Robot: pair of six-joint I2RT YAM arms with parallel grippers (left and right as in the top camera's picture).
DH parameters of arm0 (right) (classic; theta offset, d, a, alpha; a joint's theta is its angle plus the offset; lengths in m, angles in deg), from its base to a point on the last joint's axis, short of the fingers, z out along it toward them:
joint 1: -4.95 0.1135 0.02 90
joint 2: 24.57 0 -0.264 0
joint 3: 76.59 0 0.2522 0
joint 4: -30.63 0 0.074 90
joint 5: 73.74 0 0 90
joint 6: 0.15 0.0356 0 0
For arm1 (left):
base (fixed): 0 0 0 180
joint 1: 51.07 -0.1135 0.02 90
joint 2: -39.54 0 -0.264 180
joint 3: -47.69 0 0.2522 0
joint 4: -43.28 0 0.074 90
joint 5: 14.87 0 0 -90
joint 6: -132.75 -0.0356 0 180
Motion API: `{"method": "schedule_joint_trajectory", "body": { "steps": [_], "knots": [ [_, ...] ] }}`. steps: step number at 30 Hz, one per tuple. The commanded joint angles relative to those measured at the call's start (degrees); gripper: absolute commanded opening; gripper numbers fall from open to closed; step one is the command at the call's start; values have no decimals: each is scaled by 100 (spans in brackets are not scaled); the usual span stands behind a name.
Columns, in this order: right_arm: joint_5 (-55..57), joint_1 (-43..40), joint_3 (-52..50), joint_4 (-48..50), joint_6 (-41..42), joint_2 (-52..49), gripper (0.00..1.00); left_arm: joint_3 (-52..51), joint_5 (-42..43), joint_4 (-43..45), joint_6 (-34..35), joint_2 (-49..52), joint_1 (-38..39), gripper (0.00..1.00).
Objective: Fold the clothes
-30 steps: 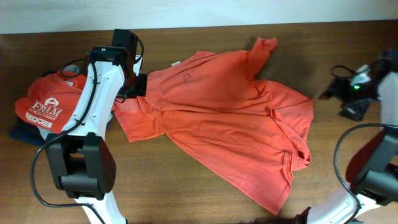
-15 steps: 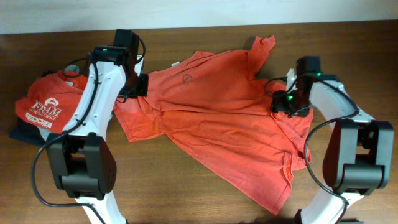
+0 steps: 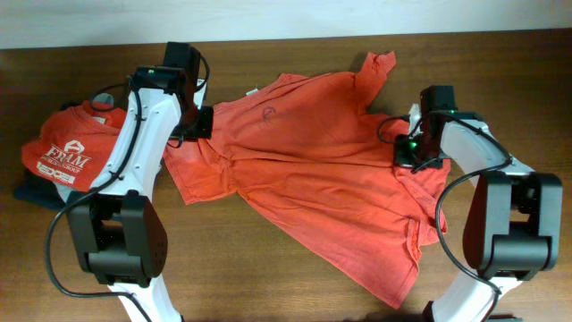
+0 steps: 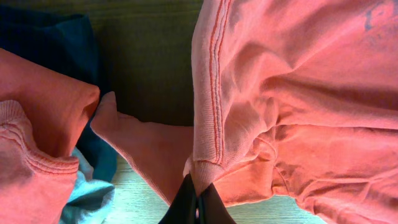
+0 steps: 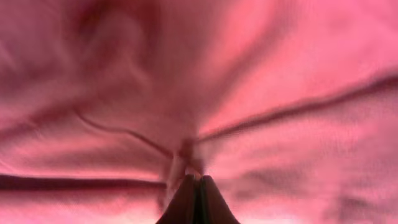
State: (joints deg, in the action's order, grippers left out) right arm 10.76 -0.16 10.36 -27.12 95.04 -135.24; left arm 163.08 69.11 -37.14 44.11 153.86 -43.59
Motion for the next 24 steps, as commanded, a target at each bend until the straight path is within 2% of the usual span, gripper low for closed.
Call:
{"method": "schedule_joint_trajectory", "body": {
  "steps": [1, 3, 6, 14, 15, 16, 19, 22, 24],
  "knots": [
    [1134, -581, 540, -409, 398, 262, 4, 44, 20, -4, -98, -83, 7, 0],
    [1600, -955, 883, -737, 649, 317, 4, 44, 20, 4, -96, -83, 7, 0],
    [1672, -1547, 1397, -1040, 802, 339, 4, 44, 20, 20, -98, -83, 7, 0],
    [1582, -2785, 1862, -824, 887, 339, 4, 44, 17, 17, -101, -83, 7, 0],
    [1528, -2852, 1860, -811, 887, 339, 13, 44, 17, 17, -101, -83, 7, 0],
    [1445, -2898, 1860, -811, 887, 339, 32, 44, 17, 17, -101, -83, 7, 0],
    [1095, -2964, 1862, -907, 931, 339, 67, 44, 17, 17, -101, -83, 7, 0],
    [671, -2940, 1862, -1182, 1036, 339, 73, 44, 20, 15, -98, -83, 7, 0],
    [50, -2879, 1860, -1246, 1021, 339, 71, 44, 20, 17, -98, -83, 7, 0]
  ]
}}
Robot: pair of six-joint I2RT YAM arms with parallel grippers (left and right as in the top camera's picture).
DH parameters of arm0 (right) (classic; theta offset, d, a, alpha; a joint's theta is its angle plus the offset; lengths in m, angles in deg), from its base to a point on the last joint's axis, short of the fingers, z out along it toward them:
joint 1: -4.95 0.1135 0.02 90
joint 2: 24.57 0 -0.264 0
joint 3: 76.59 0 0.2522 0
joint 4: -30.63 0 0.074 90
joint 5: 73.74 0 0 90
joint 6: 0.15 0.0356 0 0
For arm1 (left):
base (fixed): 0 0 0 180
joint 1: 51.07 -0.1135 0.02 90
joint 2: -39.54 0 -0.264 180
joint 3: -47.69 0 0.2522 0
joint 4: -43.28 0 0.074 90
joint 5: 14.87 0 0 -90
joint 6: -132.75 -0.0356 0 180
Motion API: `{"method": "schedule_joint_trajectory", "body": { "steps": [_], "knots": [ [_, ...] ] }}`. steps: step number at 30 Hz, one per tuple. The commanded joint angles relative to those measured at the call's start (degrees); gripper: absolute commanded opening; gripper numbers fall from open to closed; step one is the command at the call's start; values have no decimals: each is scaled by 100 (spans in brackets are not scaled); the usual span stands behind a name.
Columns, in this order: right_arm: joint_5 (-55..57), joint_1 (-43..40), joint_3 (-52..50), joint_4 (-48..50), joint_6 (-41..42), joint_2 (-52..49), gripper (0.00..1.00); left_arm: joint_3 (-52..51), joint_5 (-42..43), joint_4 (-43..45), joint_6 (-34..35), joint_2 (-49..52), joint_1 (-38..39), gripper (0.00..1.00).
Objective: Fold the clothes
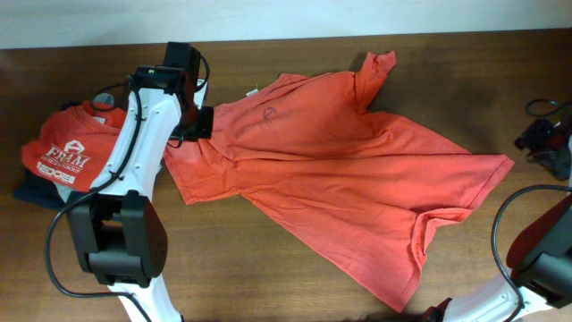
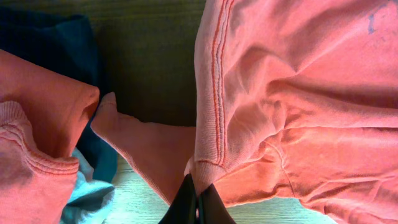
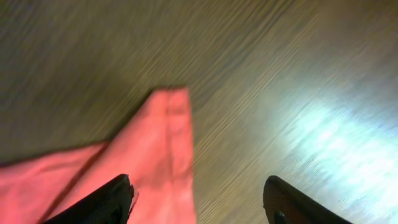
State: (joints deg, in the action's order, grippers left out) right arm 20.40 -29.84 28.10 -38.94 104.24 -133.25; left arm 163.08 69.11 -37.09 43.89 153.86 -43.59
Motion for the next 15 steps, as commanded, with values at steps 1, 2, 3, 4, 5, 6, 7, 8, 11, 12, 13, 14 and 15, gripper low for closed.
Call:
{"method": "schedule_joint_trajectory", "body": {
  "steps": [1, 2, 3, 4, 5, 6, 7, 8, 11, 12, 13, 14, 15],
  "knots": [
    [-1314, 142, 85, -22, -11, 140, 66, 44, 20, 13, -76, -83, 7, 0],
    [-1871, 223, 85, 66, -310, 140, 60, 44, 20, 13, -76, -83, 7, 0],
    [-2341, 321, 85, 149, -605, 138, 54, 44, 20, 15, -76, -83, 7, 0],
    [-2686, 439, 83, 229, -796, 133, 50, 44, 20, 13, -76, -83, 7, 0],
    [-2916, 621, 76, 332, -903, 129, 50, 44, 20, 15, -76, -83, 7, 0],
    [-2990, 824, 72, 413, -1001, 127, 52, 44, 20, 17, -76, -83, 7, 0],
    [-2986, 1029, 66, 487, -1106, 114, 58, 44, 20, 17, -76, -83, 7, 0],
    [-2981, 1307, 57, 614, -1270, 83, 61, 44, 20, 17, -76, -83, 7, 1],
    [-2507, 2035, 42, 992, -1357, -111, 65, 44, 22, 31, -76, -83, 7, 1],
    [-2264, 2251, 39, 1123, -1357, -199, 68, 44, 22, 37, -76, -83, 7, 2],
    [-1971, 2492, 37, 1285, -1357, -321, 70, 44, 22, 42, -76, -83, 7, 2],
    [-1683, 2726, 35, 1460, -1360, -463, 75, 44, 22, 50, -74, -83, 7, 3],
    [-1438, 2905, 37, 1611, -1362, -592, 77, 44, 22, 55, -76, -83, 7, 4]
  ]
}}
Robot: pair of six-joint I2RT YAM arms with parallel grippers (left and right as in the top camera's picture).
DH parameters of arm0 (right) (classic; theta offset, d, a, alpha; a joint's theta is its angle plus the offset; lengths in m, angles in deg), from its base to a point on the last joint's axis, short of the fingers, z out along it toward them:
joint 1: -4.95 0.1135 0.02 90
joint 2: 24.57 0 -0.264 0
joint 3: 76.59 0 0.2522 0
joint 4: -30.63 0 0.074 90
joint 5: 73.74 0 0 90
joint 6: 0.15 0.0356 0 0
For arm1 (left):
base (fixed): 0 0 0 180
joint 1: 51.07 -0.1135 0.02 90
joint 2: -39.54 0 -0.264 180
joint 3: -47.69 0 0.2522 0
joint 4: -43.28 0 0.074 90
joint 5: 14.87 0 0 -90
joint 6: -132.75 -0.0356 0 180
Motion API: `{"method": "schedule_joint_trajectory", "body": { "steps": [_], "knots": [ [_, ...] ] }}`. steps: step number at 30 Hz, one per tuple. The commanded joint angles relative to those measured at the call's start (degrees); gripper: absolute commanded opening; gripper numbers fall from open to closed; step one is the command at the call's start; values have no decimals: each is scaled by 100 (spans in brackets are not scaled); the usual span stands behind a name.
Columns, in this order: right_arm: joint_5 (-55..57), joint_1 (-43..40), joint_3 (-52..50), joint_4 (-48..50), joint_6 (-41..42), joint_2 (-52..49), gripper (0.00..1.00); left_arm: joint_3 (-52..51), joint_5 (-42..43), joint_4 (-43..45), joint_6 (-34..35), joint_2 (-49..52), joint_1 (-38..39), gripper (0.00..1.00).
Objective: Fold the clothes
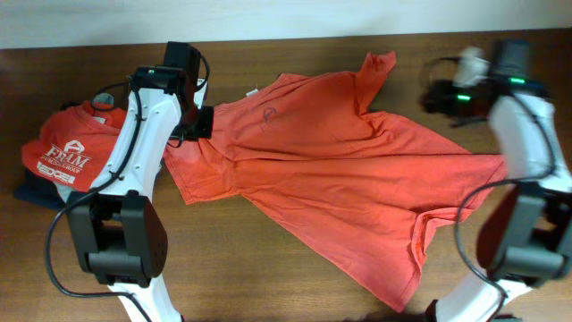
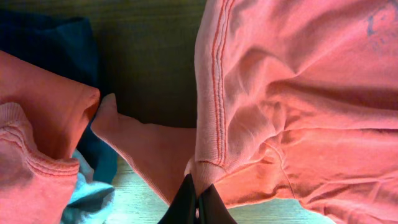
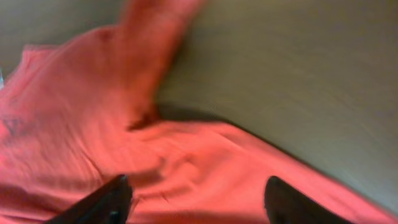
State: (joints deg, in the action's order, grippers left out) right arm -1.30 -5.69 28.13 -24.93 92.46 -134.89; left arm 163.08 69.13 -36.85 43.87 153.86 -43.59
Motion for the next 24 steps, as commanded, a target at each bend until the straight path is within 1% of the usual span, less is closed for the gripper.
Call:
{"method": "schedule_joint_trajectory", "body": {
  "steps": [1, 3, 5, 8, 9, 10, 11, 12, 13, 15, 17, 21, 24],
  "knots": [
    [1088, 702, 35, 426, -208, -632, 79, 44, 20, 31, -74, -83, 7, 4],
    [1480, 938, 35, 721, -369, -918, 82, 44, 20, 31, -74, -83, 7, 4],
    [1805, 1119, 35, 1029, -634, -1261, 83, 44, 22, 31, -74, -83, 7, 4],
    [1871, 1220, 35, 1342, -1021, -1676, 82, 44, 22, 31, -74, -83, 7, 5],
    [1864, 1224, 35, 1414, -1082, -1790, 79, 44, 20, 33, -74, -83, 7, 5],
    [1845, 1222, 35, 1456, -1086, -1869, 69, 44, 20, 33, -74, -83, 7, 5],
    [1814, 1213, 35, 1475, -1121, -1932, 59, 44, 20, 33, -74, -83, 7, 5],
    [1788, 1207, 35, 1475, -1121, -1939, 41, 44, 20, 33, -74, -83, 7, 6],
    [1790, 1200, 37, 1480, -1121, -1921, 31, 44, 20, 33, -74, -83, 7, 6],
    [1803, 1165, 72, 1482, -1119, -1834, 19, 44, 20, 33, -74, -83, 7, 6],
    [1803, 1082, 140, 1493, -1117, -1707, 15, 44, 20, 33, -74, -83, 7, 6],
    [1810, 778, 470, 1528, -1110, -1635, 15, 44, 22, 33, -74, -83, 7, 6],
    [1823, 428, 590, 1834, -907, -1635, 15, 44, 22, 33, -74, -83, 7, 6]
  ]
}}
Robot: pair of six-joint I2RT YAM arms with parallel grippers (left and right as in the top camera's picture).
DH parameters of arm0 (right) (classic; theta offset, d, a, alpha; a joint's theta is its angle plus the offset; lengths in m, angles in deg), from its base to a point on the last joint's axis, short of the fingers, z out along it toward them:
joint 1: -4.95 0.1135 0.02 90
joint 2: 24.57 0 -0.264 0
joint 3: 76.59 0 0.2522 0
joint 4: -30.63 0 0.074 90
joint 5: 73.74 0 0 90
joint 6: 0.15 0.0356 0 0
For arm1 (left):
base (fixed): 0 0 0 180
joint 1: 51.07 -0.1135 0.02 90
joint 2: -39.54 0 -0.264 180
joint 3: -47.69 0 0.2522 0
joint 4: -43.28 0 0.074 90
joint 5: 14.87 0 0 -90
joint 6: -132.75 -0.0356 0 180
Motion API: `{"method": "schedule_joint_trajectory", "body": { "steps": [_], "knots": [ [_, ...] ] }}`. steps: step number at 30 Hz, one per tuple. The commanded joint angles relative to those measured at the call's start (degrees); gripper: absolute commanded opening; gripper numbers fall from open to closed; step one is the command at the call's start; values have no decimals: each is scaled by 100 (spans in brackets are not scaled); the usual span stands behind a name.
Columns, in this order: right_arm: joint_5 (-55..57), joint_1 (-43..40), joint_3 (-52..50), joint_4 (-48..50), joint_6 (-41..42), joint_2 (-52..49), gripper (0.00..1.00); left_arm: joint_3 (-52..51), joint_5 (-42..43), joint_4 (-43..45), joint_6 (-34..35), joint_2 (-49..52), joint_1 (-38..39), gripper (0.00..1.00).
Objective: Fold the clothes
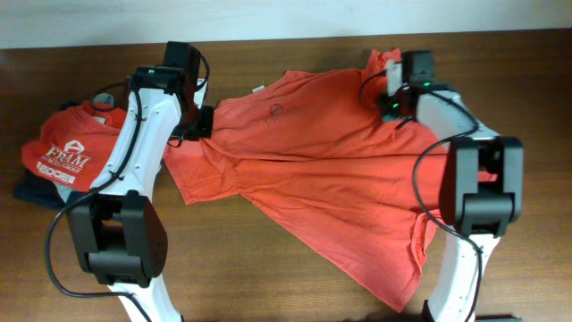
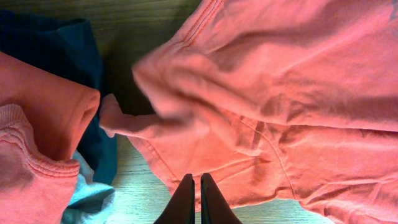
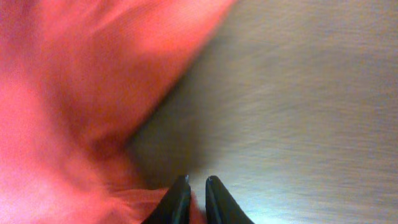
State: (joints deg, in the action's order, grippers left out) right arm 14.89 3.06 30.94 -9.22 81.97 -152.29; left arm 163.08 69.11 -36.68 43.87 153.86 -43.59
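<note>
An orange shirt lies spread and crumpled across the wooden table. My left gripper is at the shirt's left edge. In the left wrist view its fingers stand a little apart above the shirt's hem, which lies loose under them. My right gripper is at the upper right sleeve. In the blurred right wrist view the narrow gap of that gripper holds orange cloth, with bare table beyond.
At the far left sits a pile of folded clothes, an orange printed shirt on top of a dark blue garment. That dark blue garment lies just left of my left gripper. The table's back edge meets a white wall.
My left gripper has let go of the hem fold, which has dropped and shifted. My right gripper, wide open near the top right, now sits narrowed on the cloth by the upper right sleeve.
Both grippers were shut on the shirt, left at the hem, right on the bunched right side. Then the right side lay stretched out flat and the right gripper was open off to the right, then over the top right. Now it pinches the sleeve area and the left has released.
</note>
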Motion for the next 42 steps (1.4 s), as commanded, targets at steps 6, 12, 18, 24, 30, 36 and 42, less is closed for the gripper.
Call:
{"method": "schedule_joint_trajectory", "body": {
  "steps": [6, 12, 18, 24, 30, 36, 42],
  "knots": [
    [-881, -999, 313, 817, 236, 98, 54, 44, 24, 31, -74, -83, 7, 6],
    [-1460, -1093, 514, -452, 236, 105, 65, 44, 614, 382, -704, -83, 70, 10],
    [-2155, -1099, 887, -1912, 518, 105, 54, 278, 780, 1128, -1628, -83, 459, 21],
    [-2704, -1110, 1233, -2892, 688, 297, 59, 321, 1510, 2365, -2186, 46, 907, 25],
    [-2717, -1062, 1233, -3770, 691, 920, 58, 321, 1950, 3104, -2293, 798, 1228, 24],
    [-2603, -828, 1231, -4828, 691, 1318, 15, 321, 2020, 3781, -2291, 1646, 1469, 1],
    [-2398, -540, 1224, -5510, 688, 1316, 6, 321, 2006, 4280, -2291, 2203, 1502, 1]
  ]
}}
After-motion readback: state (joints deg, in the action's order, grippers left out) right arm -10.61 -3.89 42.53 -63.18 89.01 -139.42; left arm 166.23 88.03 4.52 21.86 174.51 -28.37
